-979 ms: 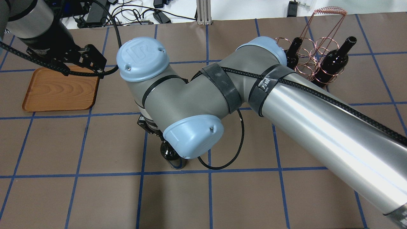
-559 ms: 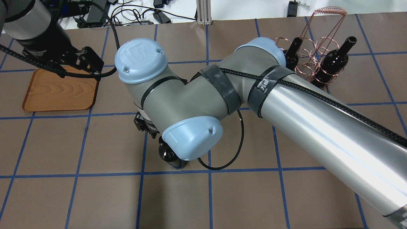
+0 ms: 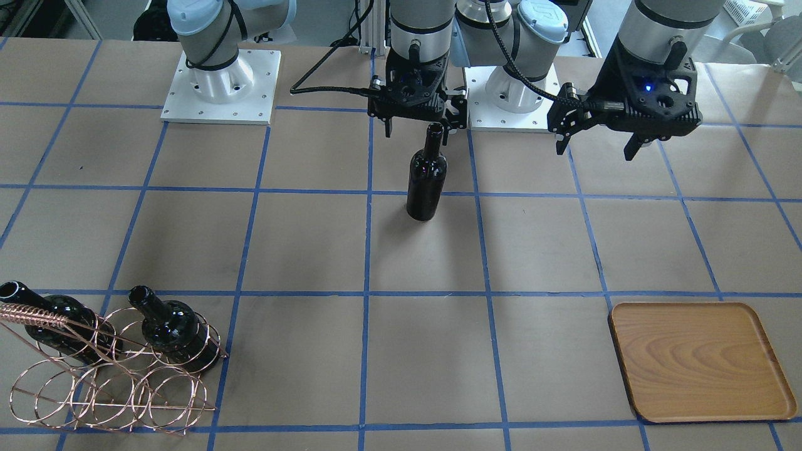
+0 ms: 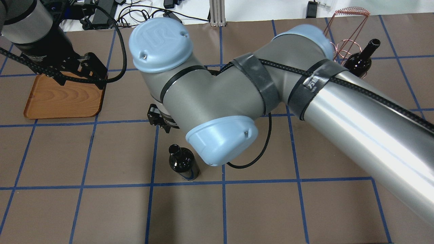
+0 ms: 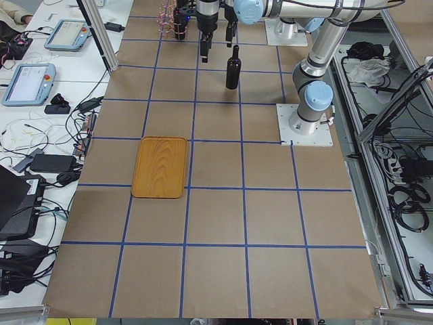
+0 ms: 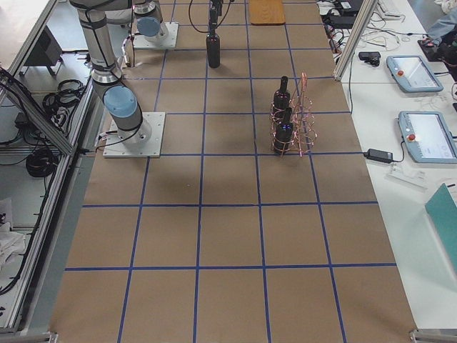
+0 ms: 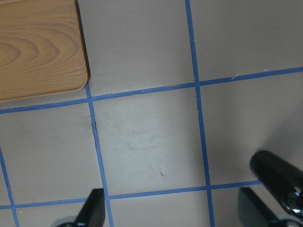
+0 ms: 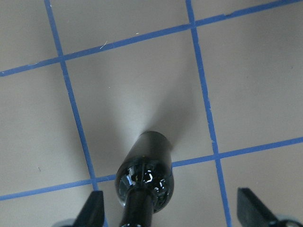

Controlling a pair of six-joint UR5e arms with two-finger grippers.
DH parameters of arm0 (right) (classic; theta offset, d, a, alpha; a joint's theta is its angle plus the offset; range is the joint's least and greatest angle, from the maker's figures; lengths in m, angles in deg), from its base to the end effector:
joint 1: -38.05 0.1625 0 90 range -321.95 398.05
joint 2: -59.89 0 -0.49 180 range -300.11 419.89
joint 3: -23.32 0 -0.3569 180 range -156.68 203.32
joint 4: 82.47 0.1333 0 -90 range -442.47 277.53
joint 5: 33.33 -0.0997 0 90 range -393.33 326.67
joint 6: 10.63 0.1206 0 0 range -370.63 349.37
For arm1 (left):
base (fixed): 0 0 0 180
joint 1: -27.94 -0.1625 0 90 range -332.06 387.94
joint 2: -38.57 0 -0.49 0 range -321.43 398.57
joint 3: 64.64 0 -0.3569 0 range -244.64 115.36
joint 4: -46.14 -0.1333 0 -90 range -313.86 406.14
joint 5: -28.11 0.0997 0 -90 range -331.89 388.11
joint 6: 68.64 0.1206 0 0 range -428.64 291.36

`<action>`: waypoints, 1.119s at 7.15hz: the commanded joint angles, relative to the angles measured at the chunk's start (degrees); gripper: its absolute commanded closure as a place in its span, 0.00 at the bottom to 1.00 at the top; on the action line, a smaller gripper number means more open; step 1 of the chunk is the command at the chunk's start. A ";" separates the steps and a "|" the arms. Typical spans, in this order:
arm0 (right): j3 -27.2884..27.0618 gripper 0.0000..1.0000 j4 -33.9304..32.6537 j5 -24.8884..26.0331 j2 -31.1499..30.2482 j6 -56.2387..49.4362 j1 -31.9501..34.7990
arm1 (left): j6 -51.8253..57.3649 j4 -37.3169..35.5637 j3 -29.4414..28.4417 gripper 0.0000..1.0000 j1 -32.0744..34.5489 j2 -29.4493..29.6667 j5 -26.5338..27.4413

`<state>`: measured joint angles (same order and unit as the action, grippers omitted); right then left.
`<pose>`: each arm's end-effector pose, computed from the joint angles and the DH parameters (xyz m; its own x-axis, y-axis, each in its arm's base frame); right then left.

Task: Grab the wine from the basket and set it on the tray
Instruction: 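Open the right gripper and withdraw it back above the rack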

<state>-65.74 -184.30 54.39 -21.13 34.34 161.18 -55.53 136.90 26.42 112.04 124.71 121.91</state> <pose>0.4093 -0.3745 0.4829 -0.9764 0.2026 -0.0748 0.2045 0.9787 -0.0187 -0.0807 -0.4380 0.5521 -0.9897 0.1233 -0.0726 0.1250 0.9920 -0.0196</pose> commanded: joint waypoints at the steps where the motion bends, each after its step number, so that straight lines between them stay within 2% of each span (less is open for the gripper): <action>1: 0.20 0.00 4.07 0.00 -4.04 -11.51 -9.87 | -0.71 0.21 -0.09 0.00 0.27 -0.53 0.06; 2: 0.20 0.00 7.14 0.08 -6.06 -18.88 -14.27 | -3.32 0.38 -0.01 0.00 1.06 -0.88 -0.72; 3: 0.11 0.00 10.74 0.09 -8.17 -23.83 -19.10 | -5.96 0.82 0.08 0.00 2.54 -1.50 -3.77; 4: 0.11 0.00 12.86 0.09 -10.28 -33.97 -24.63 | -9.29 0.91 0.08 0.00 5.95 -1.24 -4.41; 5: 0.11 0.00 14.54 0.00 -12.47 -38.77 -28.87 | -14.89 0.91 0.43 0.00 10.16 -1.07 -4.24; 8: -0.15 0.00 16.05 0.70 -13.81 -39.17 -30.67 | -21.53 0.30 5.95 0.00 20.46 -1.50 -4.16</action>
<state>-65.75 -168.70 54.95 -34.47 -4.39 130.89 -74.98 137.58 29.97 128.35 123.33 117.57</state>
